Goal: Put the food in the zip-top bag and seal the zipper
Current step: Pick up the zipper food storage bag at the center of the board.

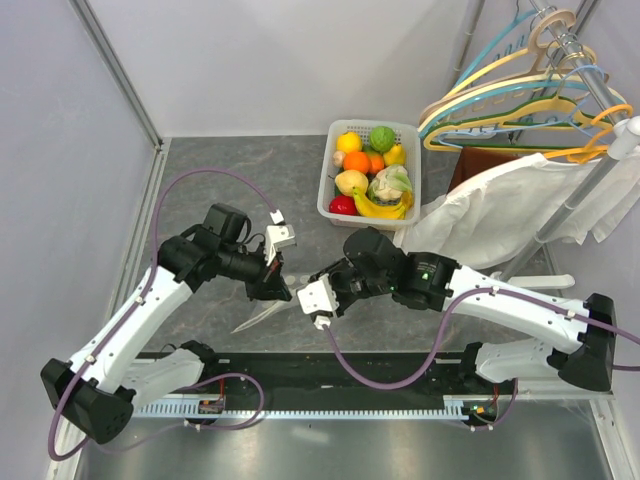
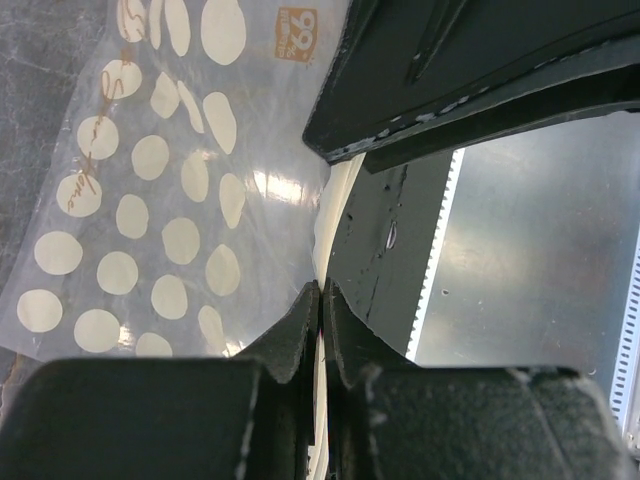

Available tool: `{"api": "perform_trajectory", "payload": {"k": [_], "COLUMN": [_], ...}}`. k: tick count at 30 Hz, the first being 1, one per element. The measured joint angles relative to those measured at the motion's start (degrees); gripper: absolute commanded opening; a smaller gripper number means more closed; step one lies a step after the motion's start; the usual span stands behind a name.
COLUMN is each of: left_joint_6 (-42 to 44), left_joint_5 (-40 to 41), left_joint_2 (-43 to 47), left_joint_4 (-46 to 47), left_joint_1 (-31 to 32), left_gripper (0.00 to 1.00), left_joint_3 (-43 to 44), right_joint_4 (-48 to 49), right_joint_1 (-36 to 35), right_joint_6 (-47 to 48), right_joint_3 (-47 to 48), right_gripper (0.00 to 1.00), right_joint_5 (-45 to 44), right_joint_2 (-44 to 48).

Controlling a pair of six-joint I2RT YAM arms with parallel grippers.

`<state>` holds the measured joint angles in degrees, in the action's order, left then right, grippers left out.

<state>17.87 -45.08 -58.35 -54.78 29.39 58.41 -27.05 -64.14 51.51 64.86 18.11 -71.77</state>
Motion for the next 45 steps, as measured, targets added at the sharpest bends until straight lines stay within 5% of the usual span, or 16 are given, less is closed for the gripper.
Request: {"api": "perform_trajectory", "payload": {"k": [3,7,11,17,29,45], "left_joint_6": [0.0,0.0,-0.1,-0.4,5.0,7.4], "left_joint_5": [0.2,0.3,1.0,0.8,-4.9,-3.0], "left_joint_2": [-0.1,-0.1,-0.1,0.0,-0.4,0.1], "left_joint_4": [0.0,0.0,0.0,-0.5,-4.5,-4.6], "left_joint_1": [1.2,2.4,3.9,3.2,-0.5,-1.9], "left_gripper": [0.08,0.09,0.49,0.63,0.59,0.47], "left_joint_3": [0.0,0.0,0.0,0.0,0.0,-0.1], "right_joint_4": [-0.3,-0.7,-0.9,-0.9,-0.8,-0.9], "right_joint_1": [-0.4,-0.8,-1.1,-1.4,-1.4,-1.4], "right_joint_6": [0.4,0.8,1.0,2.3,5.0,6.6], "right_joint_3": [0.0,0.0,0.0,0.0,-2.0,-2.6], "right_gripper": [0.33,0.08,0.0,0.0,0.0,0.0], "right_joint_5": [-1.0,-2.5,-3.7,-4.3,-4.5,-3.7], "right_joint_2": [-0.3,-0.8,-1.2,-1.1,2.1,3.7]}}
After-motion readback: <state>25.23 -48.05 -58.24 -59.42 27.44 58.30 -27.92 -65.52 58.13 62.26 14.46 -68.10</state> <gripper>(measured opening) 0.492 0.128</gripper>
